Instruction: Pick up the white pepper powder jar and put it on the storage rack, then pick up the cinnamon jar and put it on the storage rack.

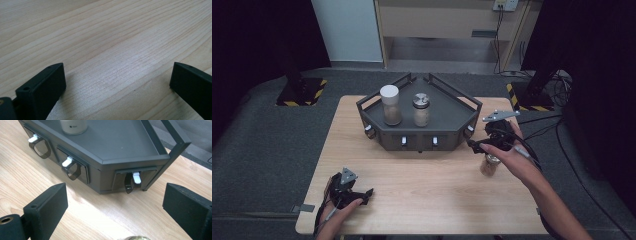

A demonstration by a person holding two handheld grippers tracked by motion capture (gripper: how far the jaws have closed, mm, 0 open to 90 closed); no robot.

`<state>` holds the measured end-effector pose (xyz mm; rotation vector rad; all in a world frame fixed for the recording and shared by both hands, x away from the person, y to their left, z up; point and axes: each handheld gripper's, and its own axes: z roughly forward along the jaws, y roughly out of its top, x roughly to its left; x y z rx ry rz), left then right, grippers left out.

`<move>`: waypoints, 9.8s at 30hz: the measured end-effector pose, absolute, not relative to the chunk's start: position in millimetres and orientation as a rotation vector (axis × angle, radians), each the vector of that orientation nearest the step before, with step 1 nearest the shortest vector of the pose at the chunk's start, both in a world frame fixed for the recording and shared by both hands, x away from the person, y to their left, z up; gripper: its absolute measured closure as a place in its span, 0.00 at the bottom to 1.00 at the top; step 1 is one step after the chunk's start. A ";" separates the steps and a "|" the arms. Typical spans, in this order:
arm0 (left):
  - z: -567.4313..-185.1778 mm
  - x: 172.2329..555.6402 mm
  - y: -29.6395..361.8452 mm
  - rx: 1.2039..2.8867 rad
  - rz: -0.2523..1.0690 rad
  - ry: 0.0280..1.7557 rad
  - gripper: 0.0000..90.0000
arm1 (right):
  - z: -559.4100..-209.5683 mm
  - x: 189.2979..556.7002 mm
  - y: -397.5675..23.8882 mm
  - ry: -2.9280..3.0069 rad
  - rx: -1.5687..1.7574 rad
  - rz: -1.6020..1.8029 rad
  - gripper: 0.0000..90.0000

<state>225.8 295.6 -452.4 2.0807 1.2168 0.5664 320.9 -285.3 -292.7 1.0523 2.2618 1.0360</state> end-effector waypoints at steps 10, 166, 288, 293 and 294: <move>-452.4 225.9 295.6 2.081 0.566 1.217 0.00 | -302.6 313.2 -298.2 2.259 1.066 1.026 0.06; -452.4 225.7 295.6 2.081 0.567 1.216 0.00 | -408.7 320.0 -326.4 2.257 1.299 0.915 0.11; -452.5 225.7 295.6 2.080 0.567 1.217 0.00 | -250.2 359.8 -251.5 2.218 1.042 0.949 0.34; -452.4 225.8 295.6 2.080 0.567 1.217 0.00 | -250.0 367.1 -242.5 2.221 1.040 0.944 0.34; -452.4 225.8 295.6 2.081 0.566 1.217 0.00 | -249.9 368.4 -241.1 2.221 1.041 0.944 0.34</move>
